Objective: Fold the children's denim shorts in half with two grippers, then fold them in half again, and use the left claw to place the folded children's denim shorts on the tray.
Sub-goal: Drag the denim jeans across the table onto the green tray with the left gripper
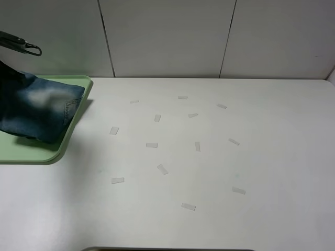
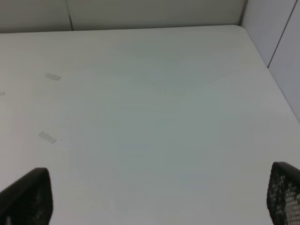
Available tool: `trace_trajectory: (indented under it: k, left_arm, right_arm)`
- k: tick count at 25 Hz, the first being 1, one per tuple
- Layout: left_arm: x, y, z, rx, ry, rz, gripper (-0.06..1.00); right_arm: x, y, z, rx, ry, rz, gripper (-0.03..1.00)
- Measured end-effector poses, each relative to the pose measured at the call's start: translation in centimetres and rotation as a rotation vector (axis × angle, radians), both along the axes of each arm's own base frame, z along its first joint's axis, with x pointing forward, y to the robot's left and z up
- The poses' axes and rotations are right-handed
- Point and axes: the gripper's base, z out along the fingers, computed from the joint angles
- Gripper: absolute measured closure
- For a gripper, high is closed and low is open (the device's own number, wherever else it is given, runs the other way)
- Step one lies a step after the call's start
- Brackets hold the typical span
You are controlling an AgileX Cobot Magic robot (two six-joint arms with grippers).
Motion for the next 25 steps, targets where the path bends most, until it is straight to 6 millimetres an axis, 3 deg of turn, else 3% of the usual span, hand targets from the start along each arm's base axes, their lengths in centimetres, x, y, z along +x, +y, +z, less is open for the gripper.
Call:
trace_trajectory:
  k: [8,20,22,25]
  left_arm:
    - [-0.3,0.1,-0.1,-0.033,-0.001,0.092,0.86]
    - [-0.4,1.0,0.0,-0.007,-0.008,0.092,0.85]
    - [-0.3,1.0,0.0,-0.009,-0.02,0.088,0.77]
    - [-0.1,0.9,0.1,-0.014,-0.042,0.077,0.49]
  right_arm:
    - [0.0,0.0,0.0,0.0,0.0,0.0,0.27]
    - [0.0,0.0,0.0,0.001,0.0,0.0,0.27]
    - [0.0,0.0,0.0,0.001,0.0,0.0,0.27]
    - [0.0,0.0,0.0,0.001,0.0,0.0,0.27]
